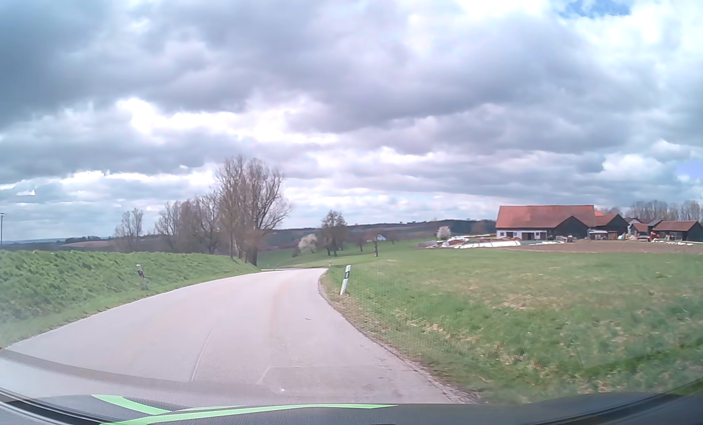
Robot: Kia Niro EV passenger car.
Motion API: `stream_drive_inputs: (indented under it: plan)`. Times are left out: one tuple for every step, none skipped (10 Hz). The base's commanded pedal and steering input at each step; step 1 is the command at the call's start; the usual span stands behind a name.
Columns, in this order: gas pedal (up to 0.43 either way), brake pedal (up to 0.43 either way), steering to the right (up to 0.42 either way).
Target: Follow the waypoints while adhering to traffic rules and regulations
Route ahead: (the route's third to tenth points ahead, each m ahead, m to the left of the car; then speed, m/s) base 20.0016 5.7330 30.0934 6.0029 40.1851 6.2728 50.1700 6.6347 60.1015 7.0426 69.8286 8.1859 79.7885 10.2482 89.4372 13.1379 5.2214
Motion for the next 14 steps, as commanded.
stream_drive_inputs:
  plan:
    - [0.248, 0.000, -0.275]
    - [0.260, 0.000, -0.229]
    - [0.260, 0.000, -0.189]
    - [0.260, 0.000, -0.149]
    - [0.260, 0.000, -0.122]
    - [0.268, 0.000, -0.087]
    - [0.268, 0.000, -0.055]
    - [0.268, 0.000, -0.036]
    - [0.268, 0.000, -0.021]
    - [0.268, 0.000, -0.014]
    - [0.280, 0.000, -0.006]
    - [0.280, 0.000, 0.000]
    - [0.280, 0.000, 0.007]
    - [0.280, 0.000, 0.011]
